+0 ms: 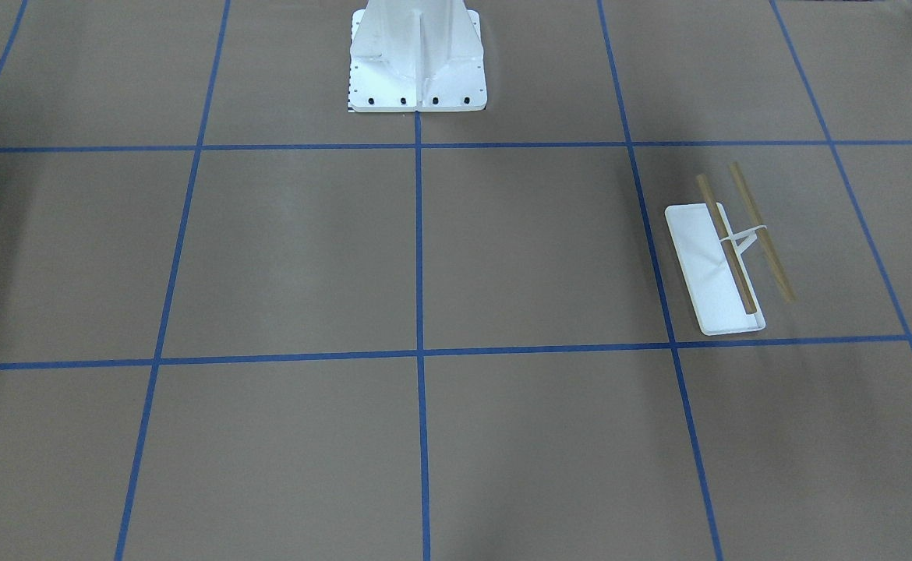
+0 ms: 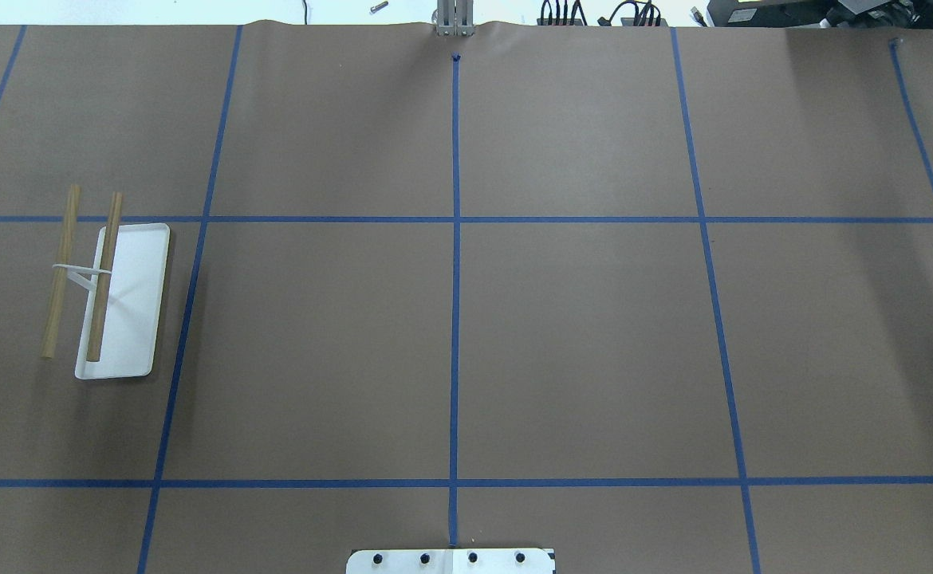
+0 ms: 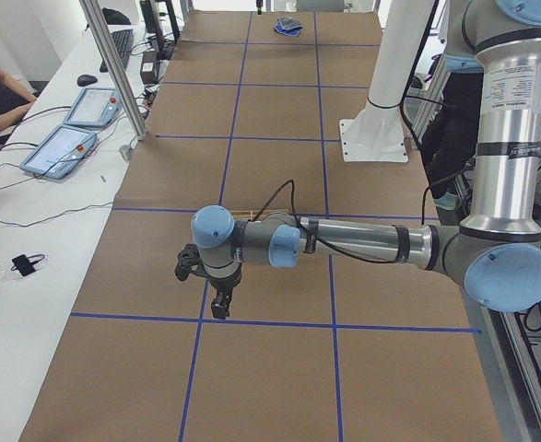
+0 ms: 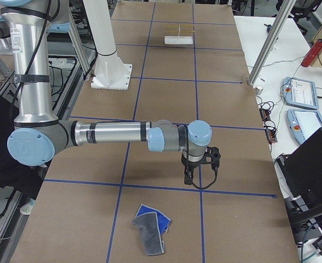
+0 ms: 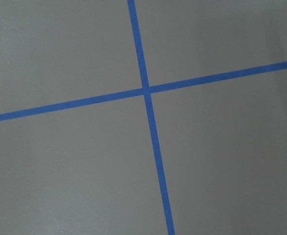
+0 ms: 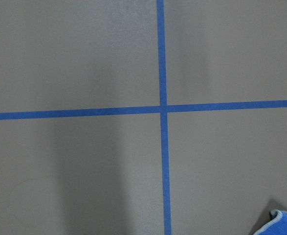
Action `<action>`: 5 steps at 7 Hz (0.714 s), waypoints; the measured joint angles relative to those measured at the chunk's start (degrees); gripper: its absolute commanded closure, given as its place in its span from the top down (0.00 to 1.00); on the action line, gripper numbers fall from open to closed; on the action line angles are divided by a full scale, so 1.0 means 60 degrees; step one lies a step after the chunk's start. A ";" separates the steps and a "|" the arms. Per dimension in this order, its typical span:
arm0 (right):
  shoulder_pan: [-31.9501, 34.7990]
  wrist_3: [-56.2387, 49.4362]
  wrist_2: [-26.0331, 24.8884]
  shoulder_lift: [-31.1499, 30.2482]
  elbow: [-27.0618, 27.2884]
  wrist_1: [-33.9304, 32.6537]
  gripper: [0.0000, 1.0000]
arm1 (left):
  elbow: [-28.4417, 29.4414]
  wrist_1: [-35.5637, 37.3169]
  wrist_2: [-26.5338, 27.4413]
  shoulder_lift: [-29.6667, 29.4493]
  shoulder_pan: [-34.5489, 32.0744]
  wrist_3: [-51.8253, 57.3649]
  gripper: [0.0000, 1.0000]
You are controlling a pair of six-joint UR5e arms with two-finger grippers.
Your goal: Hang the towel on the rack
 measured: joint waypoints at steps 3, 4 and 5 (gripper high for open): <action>0.0009 -0.1171 -0.0207 -0.0617 -0.0217 0.0143 1.00 | -0.0219 -0.0046 -0.0057 -0.0073 0.0011 -0.0059 0.98; 0.0011 -0.1510 -0.0454 -0.0916 -0.0565 0.0624 1.00 | -0.0236 -0.0061 -0.0070 -0.0080 0.0012 -0.0065 0.98; 0.0013 -0.1632 -0.0821 -0.1087 -0.1153 0.1342 1.00 | -0.0242 -0.0072 -0.0080 -0.0084 0.0016 -0.0067 0.98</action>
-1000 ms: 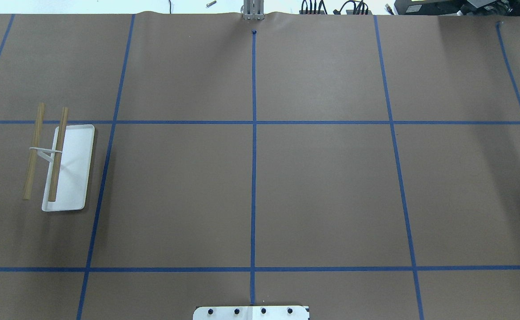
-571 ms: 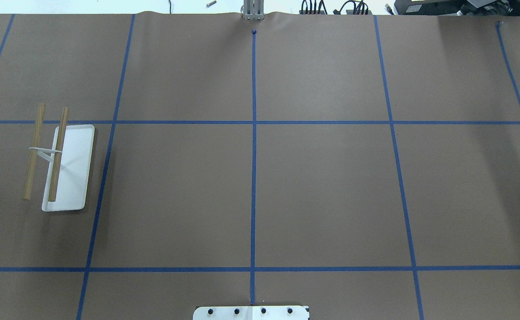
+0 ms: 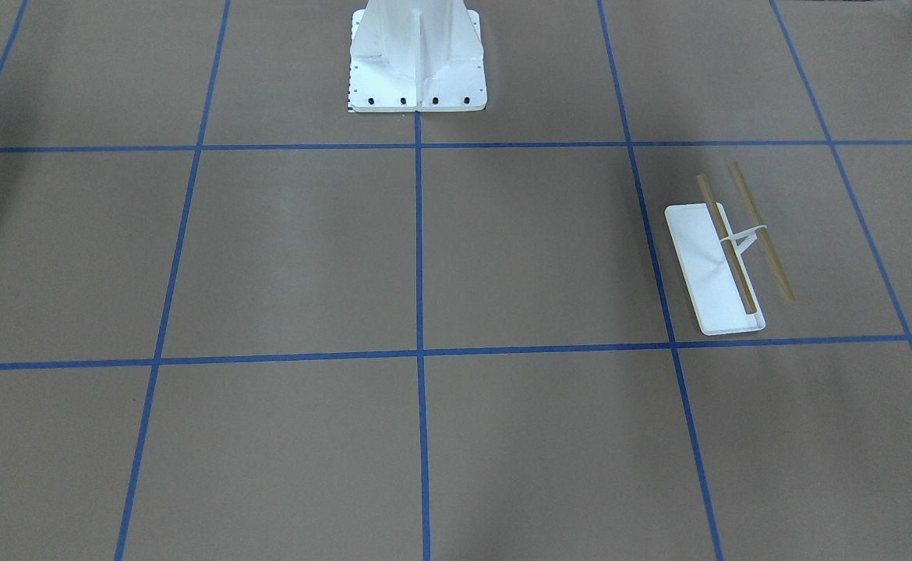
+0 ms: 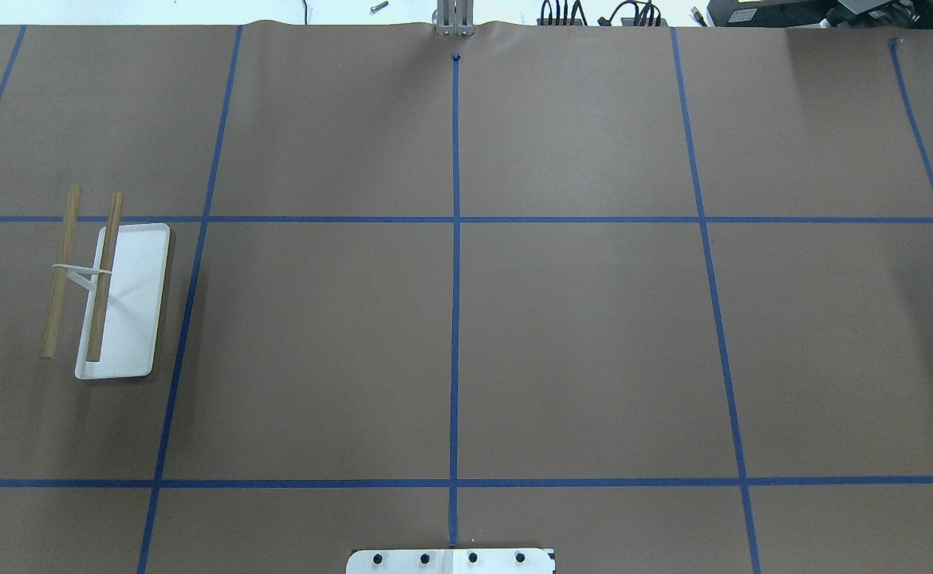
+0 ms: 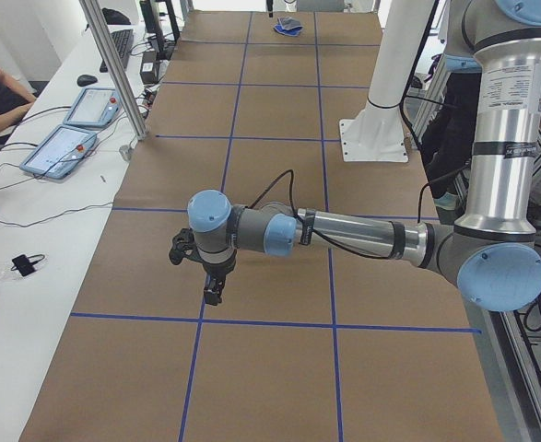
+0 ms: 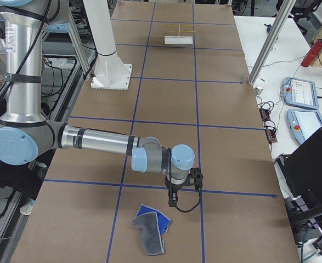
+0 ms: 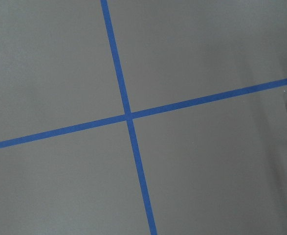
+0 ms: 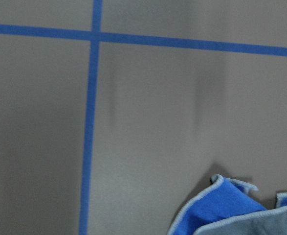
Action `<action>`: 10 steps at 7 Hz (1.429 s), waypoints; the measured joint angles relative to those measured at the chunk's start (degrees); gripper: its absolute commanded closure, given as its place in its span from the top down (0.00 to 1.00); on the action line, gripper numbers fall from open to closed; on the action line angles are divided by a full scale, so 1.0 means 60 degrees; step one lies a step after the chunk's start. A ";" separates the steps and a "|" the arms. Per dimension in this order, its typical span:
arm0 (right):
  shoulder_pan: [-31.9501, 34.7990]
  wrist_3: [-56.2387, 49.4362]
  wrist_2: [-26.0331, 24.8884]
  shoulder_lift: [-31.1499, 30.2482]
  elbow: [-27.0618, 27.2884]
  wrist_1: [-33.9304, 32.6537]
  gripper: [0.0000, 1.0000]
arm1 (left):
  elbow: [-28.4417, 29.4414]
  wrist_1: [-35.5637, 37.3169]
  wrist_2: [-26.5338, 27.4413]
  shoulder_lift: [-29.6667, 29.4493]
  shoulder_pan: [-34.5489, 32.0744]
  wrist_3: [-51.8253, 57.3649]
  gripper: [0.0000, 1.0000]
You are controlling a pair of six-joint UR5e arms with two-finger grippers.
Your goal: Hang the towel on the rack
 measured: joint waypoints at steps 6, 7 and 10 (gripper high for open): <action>0.0013 -0.0177 -0.0604 -0.0785 -0.2272 0.2806 1.00 | -0.0006 -0.0008 -0.0022 0.0035 0.0006 -0.0006 0.98; 0.0015 -0.0174 -0.0602 -0.1085 -0.2288 0.3104 1.00 | -0.0006 -0.0009 -0.0022 0.0038 0.0007 0.0000 0.98; 0.0016 -0.0179 -0.0611 -0.1348 -0.2372 0.3467 0.99 | -0.0006 -0.0008 -0.0031 0.0040 0.0010 0.0000 0.98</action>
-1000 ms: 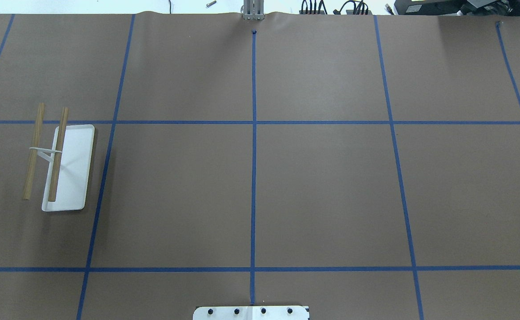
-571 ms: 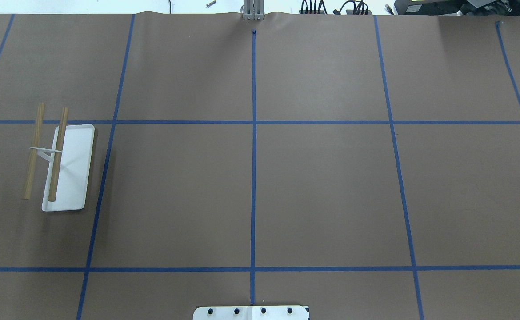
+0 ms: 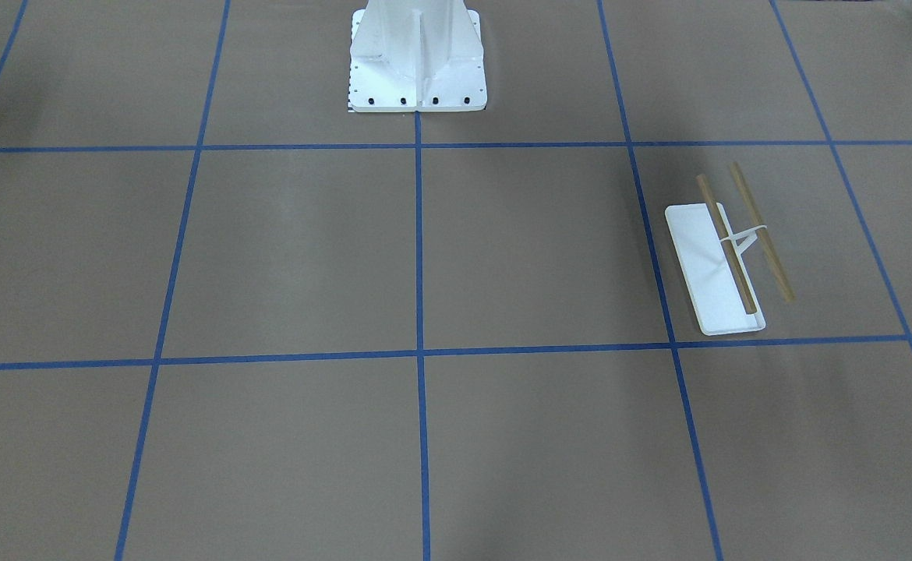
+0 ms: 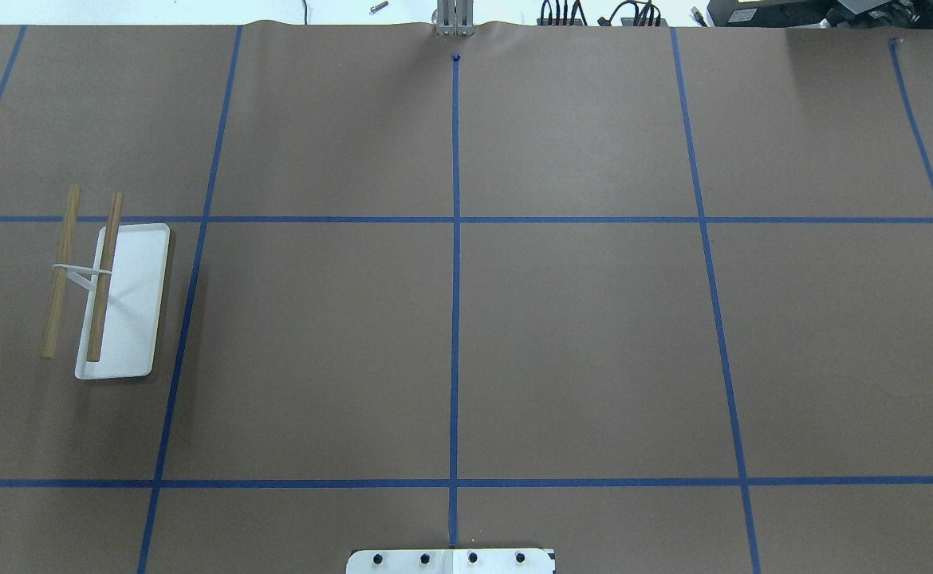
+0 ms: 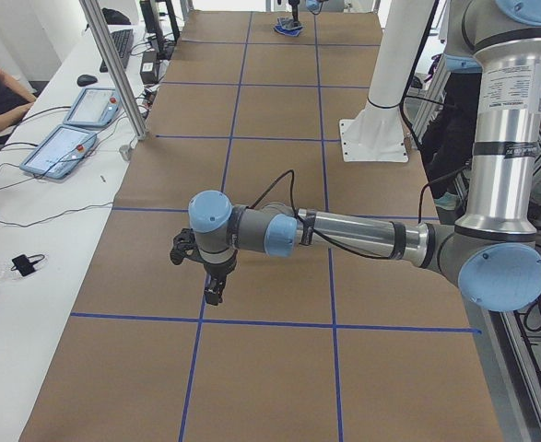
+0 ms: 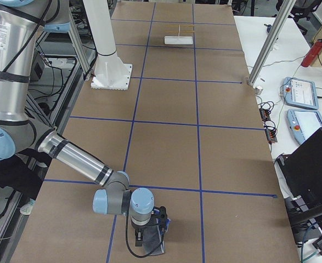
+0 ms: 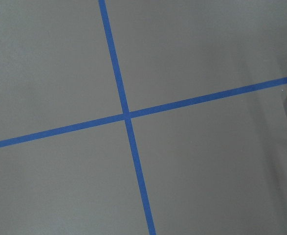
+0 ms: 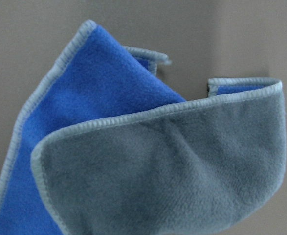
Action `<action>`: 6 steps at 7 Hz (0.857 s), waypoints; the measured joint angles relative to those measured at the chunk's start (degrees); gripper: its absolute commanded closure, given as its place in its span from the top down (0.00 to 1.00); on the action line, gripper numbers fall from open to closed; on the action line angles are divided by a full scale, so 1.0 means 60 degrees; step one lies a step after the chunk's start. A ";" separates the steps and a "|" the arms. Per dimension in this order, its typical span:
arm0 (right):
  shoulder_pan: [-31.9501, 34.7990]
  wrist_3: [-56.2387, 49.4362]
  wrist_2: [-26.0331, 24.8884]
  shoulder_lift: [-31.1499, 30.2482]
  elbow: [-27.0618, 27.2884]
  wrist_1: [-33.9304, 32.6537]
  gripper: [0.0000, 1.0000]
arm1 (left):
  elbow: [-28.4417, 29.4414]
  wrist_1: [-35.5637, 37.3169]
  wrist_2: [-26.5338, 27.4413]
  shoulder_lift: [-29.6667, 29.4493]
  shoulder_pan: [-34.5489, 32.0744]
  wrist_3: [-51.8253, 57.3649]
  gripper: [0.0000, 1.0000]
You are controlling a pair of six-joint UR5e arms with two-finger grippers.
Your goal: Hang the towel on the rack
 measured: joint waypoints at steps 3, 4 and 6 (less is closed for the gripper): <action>0.0000 -0.0005 -0.0024 0.0067 -0.0110 0.0016 0.38 | -0.0005 -0.0042 -0.0212 0.0023 -0.0006 -0.0014 0.98; 0.0000 -0.0003 -0.0025 0.0072 -0.0139 0.0014 0.00 | -0.0002 -0.0052 -0.0303 0.0035 -0.0007 -0.0015 0.98; 0.0010 -0.0112 -0.0017 0.0067 -0.0135 0.0026 0.00 | 0.0000 -0.0062 -0.0350 0.0043 -0.0002 -0.0016 0.98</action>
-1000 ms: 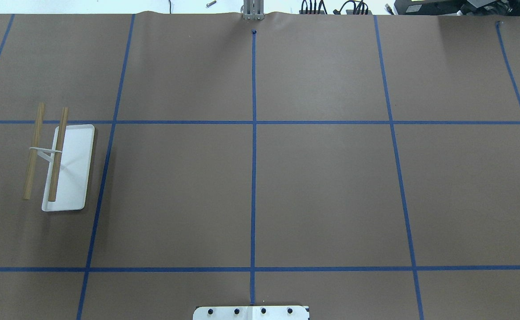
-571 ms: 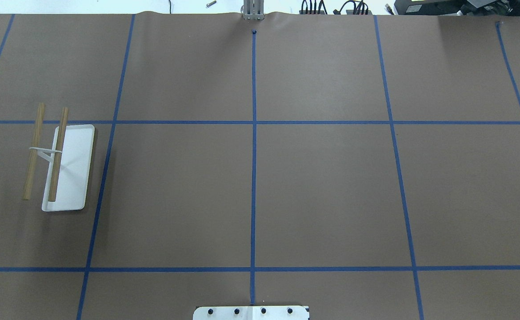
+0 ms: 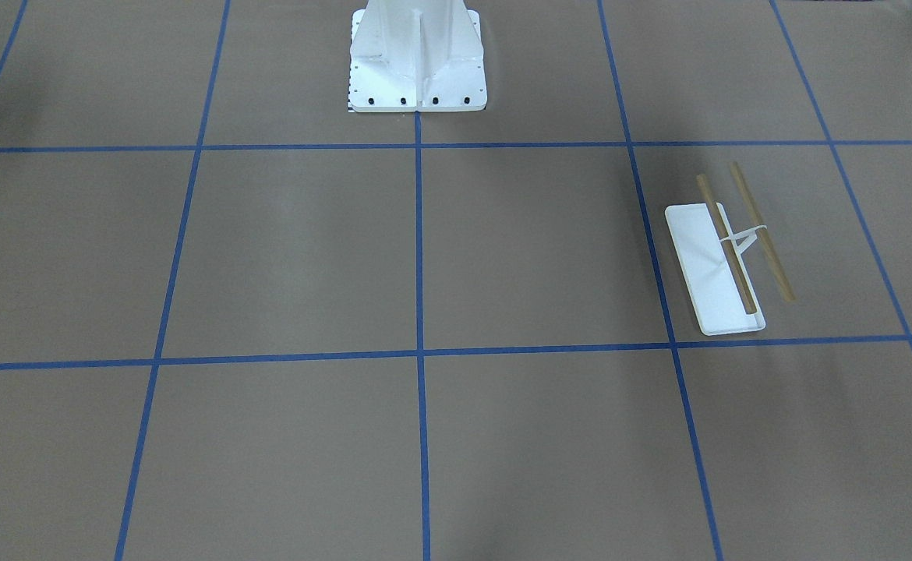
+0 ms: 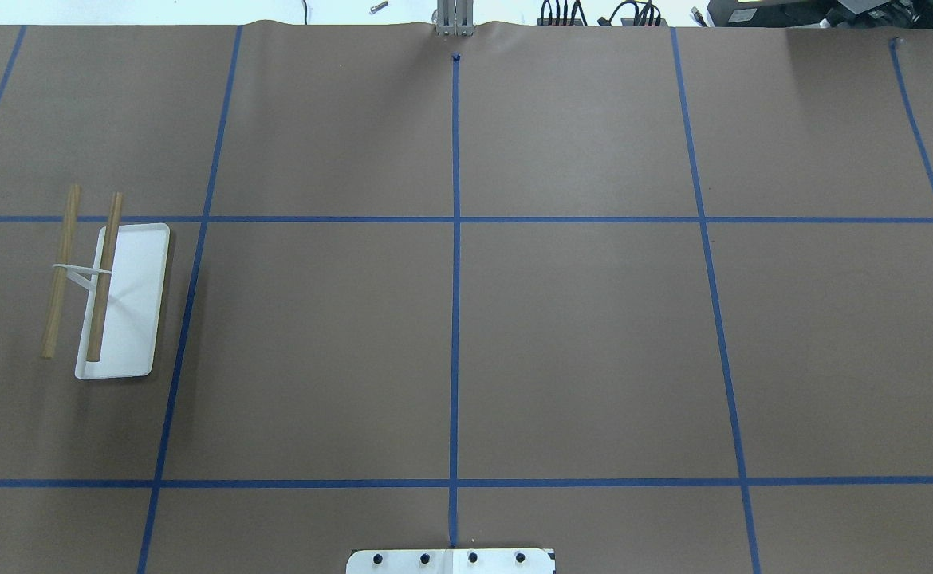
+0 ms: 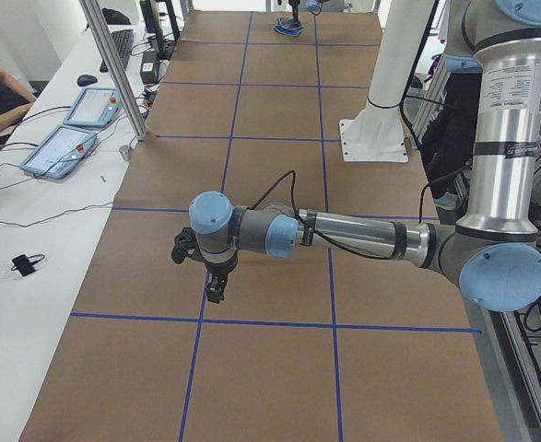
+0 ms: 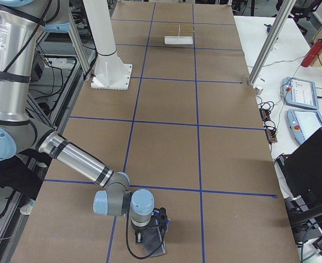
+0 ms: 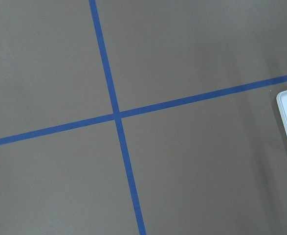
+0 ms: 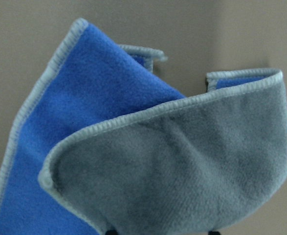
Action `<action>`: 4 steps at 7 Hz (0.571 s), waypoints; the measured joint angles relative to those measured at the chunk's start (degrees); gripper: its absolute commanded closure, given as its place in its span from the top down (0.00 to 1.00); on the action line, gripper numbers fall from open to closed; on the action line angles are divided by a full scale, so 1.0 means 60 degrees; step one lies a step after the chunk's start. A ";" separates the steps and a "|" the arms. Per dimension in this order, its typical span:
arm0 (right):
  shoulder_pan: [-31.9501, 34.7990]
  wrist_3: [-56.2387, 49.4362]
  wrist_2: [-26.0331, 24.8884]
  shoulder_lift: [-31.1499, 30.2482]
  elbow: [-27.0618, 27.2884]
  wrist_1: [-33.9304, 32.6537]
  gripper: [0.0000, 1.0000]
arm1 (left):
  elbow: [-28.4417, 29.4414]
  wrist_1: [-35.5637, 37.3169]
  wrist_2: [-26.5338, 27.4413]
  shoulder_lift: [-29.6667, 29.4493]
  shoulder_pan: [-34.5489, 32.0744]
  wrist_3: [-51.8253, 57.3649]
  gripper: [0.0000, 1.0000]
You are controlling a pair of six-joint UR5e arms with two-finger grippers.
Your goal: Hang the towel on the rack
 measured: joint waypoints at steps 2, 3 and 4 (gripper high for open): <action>0.0043 -0.0041 -0.0080 0.0040 0.0089 0.0145 0.00 | -0.0012 -0.0010 -0.0009 -0.0005 0.0002 0.0000 0.98; 0.0165 -0.0044 -0.0120 0.0104 0.0234 0.0175 0.00 | -0.0021 -0.0011 -0.0016 -0.0022 0.0002 0.0000 0.98; 0.0426 -0.0046 -0.0051 0.0127 0.0624 0.0160 0.00 | -0.0026 -0.0012 -0.0019 -0.0041 0.0002 0.0000 0.98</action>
